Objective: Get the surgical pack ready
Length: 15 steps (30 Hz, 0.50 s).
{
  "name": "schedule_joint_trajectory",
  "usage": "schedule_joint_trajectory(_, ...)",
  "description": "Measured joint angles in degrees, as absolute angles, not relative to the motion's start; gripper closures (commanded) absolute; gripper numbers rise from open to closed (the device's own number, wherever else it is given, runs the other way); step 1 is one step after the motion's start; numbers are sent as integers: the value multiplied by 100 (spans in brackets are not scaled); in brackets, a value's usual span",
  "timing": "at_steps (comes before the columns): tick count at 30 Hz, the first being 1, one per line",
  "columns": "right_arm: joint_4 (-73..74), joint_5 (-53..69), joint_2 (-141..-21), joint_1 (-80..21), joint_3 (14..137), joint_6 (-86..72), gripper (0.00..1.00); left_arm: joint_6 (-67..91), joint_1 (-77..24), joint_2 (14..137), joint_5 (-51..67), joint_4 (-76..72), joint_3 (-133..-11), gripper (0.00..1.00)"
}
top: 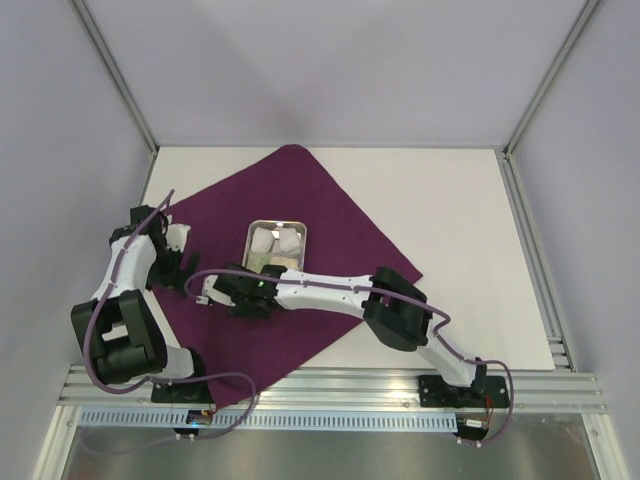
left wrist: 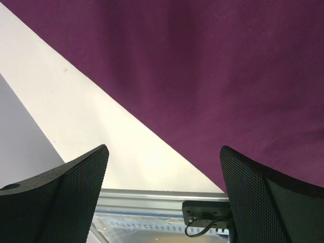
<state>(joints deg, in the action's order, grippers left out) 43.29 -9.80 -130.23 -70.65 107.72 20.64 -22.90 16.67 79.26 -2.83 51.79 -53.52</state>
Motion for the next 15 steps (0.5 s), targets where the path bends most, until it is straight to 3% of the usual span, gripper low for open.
schedule_joint_trajectory(8, 4075, -1579, -12429, -7529, 10492, 1481, 47, -2285, 1667, 7881, -139, 5295, -5352, 0)
schedule_joint_trajectory(15, 3876, -1769, -11340, -7540, 9817, -45, 45, -2265, 1671, 7550, -25, 5367, -5352, 0)
